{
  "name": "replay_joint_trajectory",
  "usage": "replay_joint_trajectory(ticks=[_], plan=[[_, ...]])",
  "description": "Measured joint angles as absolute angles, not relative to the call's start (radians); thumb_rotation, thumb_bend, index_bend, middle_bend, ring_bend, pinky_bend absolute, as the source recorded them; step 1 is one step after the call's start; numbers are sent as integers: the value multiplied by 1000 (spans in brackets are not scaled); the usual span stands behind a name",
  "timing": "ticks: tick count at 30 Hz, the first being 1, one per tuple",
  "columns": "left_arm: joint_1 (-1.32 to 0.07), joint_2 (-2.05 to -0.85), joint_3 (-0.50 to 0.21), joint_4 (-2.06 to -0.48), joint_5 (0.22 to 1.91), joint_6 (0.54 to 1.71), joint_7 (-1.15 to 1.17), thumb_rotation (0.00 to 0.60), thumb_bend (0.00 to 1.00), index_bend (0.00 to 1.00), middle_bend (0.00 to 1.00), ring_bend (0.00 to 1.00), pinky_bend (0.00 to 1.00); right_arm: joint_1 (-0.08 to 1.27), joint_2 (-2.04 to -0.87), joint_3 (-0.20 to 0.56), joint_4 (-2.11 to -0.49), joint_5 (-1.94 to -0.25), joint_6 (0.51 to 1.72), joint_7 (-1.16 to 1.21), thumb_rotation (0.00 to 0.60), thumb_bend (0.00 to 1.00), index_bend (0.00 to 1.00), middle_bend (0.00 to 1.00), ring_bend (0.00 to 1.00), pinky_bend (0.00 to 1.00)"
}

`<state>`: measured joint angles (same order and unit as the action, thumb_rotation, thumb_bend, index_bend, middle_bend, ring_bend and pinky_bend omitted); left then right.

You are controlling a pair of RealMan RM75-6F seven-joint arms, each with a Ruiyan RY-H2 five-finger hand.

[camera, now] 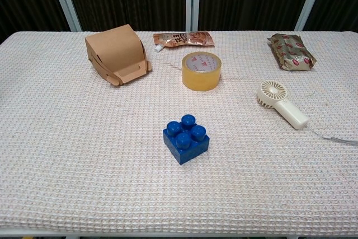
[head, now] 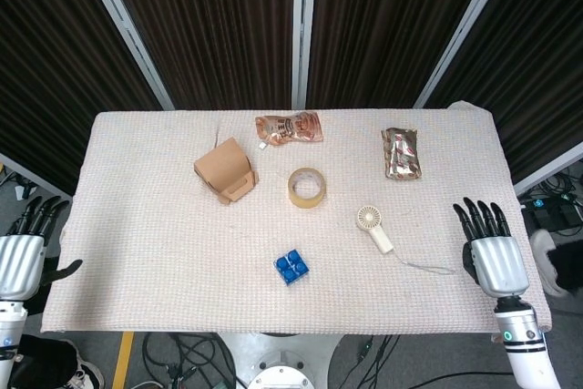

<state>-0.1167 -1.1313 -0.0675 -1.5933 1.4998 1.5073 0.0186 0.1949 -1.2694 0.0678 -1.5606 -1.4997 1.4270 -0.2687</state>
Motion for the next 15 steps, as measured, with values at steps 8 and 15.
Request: replay_joint_trajectory(ticks=[8,15], plan=[[-115,-1121,-67,-1596,1506,1513,11,600,0,114,83,30,253,235,-1314,54,-1539,-1500,1328,-284,600,1000,120,988,904,833],[-110,-1136,-68,-1564,1487,1507,-11,600,0,114,83,30,253,303,-1374,40,-1549,-1458,1178,-398,600,1000,119,998,908,833]])
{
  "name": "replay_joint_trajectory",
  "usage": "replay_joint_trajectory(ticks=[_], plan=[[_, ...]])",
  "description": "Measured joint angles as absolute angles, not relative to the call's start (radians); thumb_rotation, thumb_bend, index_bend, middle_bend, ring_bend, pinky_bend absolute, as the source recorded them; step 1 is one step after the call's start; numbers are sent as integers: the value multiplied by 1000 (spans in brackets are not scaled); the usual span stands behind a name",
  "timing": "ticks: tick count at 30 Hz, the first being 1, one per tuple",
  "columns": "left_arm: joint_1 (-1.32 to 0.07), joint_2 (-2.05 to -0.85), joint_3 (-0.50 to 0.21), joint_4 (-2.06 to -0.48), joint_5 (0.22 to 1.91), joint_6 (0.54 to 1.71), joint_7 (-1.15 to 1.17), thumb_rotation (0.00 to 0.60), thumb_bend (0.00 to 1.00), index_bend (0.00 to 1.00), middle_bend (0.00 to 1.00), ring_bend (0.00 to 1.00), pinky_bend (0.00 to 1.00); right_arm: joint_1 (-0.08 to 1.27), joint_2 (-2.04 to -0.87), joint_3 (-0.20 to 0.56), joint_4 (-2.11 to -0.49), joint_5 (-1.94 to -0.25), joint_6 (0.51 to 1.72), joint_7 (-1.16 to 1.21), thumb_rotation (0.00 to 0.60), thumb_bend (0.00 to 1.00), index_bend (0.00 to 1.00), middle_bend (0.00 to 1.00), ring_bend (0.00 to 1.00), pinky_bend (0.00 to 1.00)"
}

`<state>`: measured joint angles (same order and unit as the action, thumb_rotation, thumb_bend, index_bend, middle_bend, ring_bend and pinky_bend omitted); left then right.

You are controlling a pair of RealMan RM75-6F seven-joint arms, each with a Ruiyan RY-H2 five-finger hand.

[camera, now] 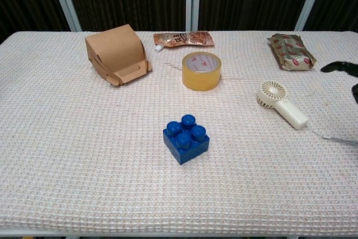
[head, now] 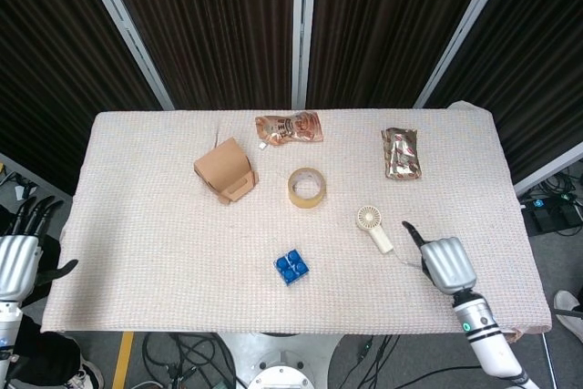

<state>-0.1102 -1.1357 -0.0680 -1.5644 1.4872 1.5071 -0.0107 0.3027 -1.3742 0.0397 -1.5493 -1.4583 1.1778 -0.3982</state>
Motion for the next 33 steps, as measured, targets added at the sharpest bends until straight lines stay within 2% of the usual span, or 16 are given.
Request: replay_joint_trajectory(ticks=[9,17,33], plan=[[-103,-1125,-69,-1544,1486,1514,-41,600,0,114,83,31,253,358,-1435,41,-1559,-1334,1063,-513,600,1000,120,998,908,833],[-104,-1121,-66,-1543,1485,1504,-41,600,0,114,83,30,253,379,-1460,46,-1570,-1250,1049,-607,600,1000,120,997,908,833],[-101,-1110,-70,-1547,1479,1506,-39,600,0,114,83,30,253,413,-1479,53,-1563,-1182,1040,-610,600,1000,121,997,908,833]])
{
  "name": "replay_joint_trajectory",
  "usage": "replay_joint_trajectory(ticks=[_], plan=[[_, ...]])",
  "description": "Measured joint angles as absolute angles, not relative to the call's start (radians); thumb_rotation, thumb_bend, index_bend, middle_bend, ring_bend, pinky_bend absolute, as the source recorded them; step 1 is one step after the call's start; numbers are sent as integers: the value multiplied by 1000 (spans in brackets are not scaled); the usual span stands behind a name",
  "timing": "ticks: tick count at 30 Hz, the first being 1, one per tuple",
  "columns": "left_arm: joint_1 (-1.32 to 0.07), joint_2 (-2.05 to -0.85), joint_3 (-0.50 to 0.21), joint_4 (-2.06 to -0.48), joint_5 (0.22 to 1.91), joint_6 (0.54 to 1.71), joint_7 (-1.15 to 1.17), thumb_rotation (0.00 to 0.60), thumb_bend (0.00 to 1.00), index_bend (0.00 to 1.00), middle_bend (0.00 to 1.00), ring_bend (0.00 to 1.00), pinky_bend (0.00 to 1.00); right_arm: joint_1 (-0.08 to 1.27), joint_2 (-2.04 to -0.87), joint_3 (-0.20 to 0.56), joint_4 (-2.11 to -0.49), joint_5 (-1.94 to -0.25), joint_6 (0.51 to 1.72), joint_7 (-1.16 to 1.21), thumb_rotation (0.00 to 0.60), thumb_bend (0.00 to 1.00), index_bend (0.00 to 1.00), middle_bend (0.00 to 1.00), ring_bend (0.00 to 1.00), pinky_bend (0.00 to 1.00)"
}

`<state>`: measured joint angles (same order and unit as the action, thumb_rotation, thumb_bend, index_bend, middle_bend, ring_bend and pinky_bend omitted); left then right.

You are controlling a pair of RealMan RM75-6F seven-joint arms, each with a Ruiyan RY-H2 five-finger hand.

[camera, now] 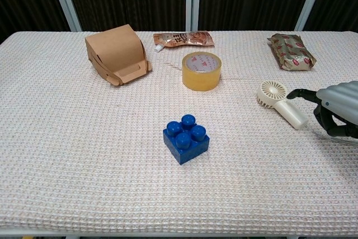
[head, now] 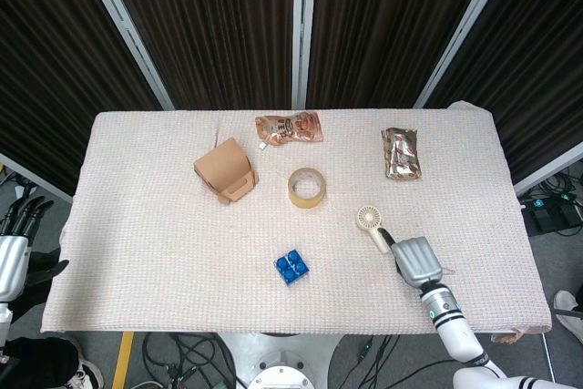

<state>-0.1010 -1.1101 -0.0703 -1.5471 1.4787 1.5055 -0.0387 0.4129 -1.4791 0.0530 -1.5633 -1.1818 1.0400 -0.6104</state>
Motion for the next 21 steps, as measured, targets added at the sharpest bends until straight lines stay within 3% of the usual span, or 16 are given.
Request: replay_joint_trajectory(ticks=[21], plan=[[-99,-1109,-70,-1541,1479,1505,-41,600,0,114,83,31,253,443,-1486,37,-1550,-1118,1021,-616,600,1000,121,997,908,833]])
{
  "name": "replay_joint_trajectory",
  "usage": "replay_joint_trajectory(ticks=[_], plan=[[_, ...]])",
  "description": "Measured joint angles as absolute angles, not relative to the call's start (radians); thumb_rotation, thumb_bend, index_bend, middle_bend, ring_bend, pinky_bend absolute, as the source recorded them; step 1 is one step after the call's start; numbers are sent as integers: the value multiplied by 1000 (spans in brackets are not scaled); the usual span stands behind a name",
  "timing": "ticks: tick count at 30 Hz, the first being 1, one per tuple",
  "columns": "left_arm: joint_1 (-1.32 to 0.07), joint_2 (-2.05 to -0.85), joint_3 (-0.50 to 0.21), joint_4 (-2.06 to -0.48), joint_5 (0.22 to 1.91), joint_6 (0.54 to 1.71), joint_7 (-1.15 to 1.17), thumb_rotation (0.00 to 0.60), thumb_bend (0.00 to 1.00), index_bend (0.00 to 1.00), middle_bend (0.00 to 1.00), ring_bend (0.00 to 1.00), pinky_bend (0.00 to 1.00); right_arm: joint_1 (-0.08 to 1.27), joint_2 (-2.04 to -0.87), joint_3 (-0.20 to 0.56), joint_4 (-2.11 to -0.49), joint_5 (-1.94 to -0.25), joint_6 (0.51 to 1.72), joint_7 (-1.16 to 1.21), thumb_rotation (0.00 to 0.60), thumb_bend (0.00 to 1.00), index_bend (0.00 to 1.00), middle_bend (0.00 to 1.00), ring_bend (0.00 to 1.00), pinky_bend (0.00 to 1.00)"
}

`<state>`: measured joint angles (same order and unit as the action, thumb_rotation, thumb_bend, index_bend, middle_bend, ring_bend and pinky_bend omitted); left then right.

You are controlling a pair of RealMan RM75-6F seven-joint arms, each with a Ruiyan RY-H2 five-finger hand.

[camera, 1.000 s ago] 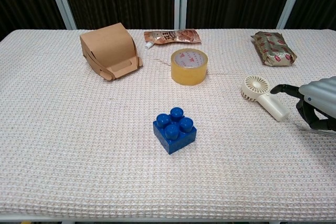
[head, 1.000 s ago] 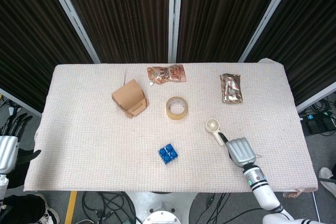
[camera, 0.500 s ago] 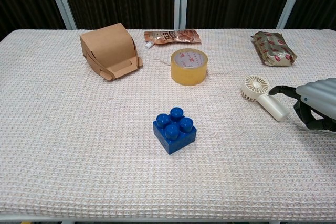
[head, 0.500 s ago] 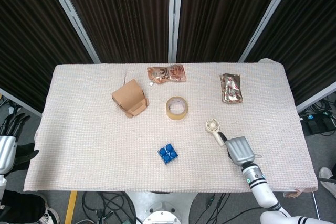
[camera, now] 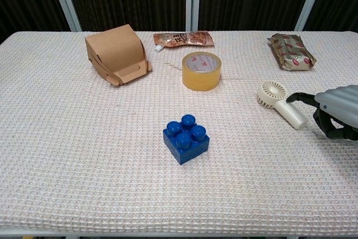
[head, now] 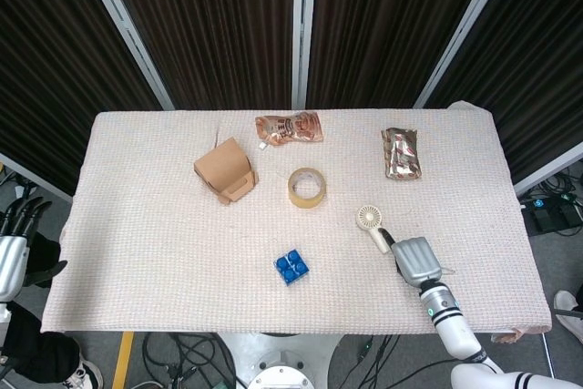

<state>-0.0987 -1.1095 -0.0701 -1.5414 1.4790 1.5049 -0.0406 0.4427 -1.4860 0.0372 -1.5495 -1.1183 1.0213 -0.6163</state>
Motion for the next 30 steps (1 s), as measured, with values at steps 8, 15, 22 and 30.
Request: replay_joint_trajectory(ticks=[8,15,22,30], plan=[[-99,-1109,-72,-1541,1478,1504,-42,600,0,114,83,30,253,454,-1483,33,-1551,-1098,1013,-611,600,1000,121,997,907,833],[-101,-1111,-71,-1543,1480,1502,-40,600,0,115,83,30,253,436,-1448,38,-1587,-1167,1094,-565,600,1000,121,997,908,833],[-103,-1111,-71,-1556,1485,1503,-27,600,0,114,83,30,253,383,-1365,50,-1632,-1303,1255,-439,600,1000,121,997,908,833],[-108,-1109,-70,-1583,1497,1505,-2,600,0,114,83,30,253,280,-1319,59,-1524,-1447,1513,-276,600,564,54,354,278,176]])
